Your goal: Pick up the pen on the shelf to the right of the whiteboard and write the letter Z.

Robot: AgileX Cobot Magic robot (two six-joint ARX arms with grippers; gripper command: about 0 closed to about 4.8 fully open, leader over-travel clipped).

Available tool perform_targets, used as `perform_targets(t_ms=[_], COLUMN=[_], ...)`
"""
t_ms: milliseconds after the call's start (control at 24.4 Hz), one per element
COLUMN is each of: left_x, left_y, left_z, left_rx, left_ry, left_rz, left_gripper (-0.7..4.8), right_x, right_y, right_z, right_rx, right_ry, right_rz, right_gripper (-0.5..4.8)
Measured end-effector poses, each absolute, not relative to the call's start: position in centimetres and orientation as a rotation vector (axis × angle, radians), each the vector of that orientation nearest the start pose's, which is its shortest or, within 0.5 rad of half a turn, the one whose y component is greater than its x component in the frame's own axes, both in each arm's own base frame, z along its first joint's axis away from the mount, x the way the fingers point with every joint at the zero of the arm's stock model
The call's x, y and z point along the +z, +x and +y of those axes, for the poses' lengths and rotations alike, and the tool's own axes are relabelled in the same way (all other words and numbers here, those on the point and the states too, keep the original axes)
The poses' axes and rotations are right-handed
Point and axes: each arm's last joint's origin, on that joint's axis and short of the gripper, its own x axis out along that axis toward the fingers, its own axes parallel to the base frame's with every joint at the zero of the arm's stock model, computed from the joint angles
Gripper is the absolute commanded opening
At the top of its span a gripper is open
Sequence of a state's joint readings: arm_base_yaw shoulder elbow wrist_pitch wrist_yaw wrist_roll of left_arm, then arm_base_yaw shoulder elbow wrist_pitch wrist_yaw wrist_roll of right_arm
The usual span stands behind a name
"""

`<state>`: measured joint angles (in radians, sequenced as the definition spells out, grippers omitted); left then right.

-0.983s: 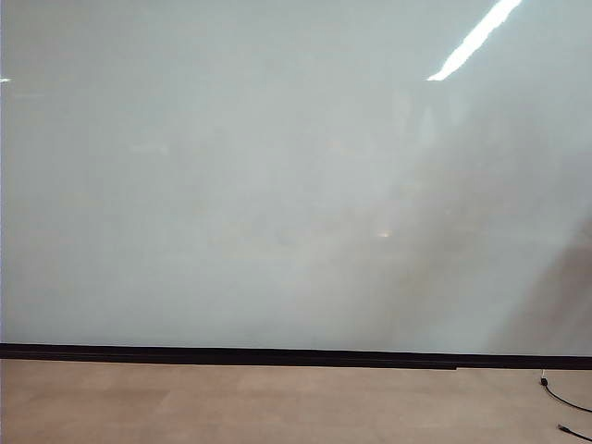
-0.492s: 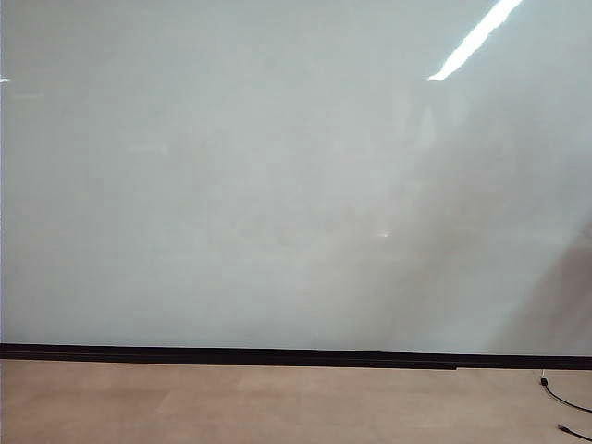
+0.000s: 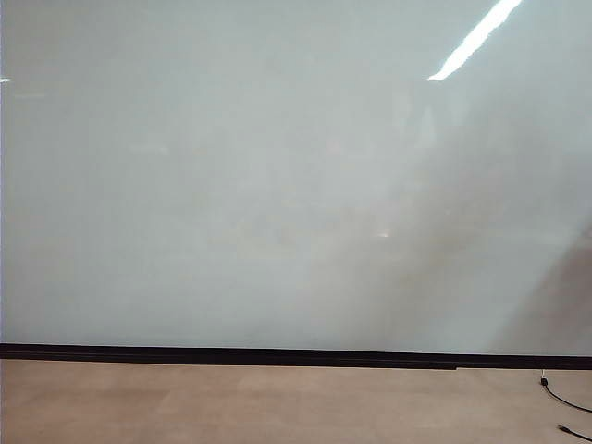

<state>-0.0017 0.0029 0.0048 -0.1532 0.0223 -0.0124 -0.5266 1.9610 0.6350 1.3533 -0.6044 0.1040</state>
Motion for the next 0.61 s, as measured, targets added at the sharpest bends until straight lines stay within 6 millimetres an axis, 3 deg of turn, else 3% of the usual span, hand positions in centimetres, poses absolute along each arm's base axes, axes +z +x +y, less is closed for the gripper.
perform_targets(t_ms=[82, 614], left_x=[15.00, 15.02], left_y=[9.65, 9.65], left_z=[-0.08, -0.08], left_rx=[-0.023, -0.023], left_ry=[-0.014, -0.014], left_rz=[0.152, 0.151], left_gripper=[-0.04, -0.05], right_x=[12.70, 12.70], right_y=[29.32, 29.29], right_z=[-15.14, -15.18], right_rx=[0.079, 0.078], right_ry=[0.090, 0.090], right_rz=[-0.019, -0.019], right_gripper=[2.10, 2.05])
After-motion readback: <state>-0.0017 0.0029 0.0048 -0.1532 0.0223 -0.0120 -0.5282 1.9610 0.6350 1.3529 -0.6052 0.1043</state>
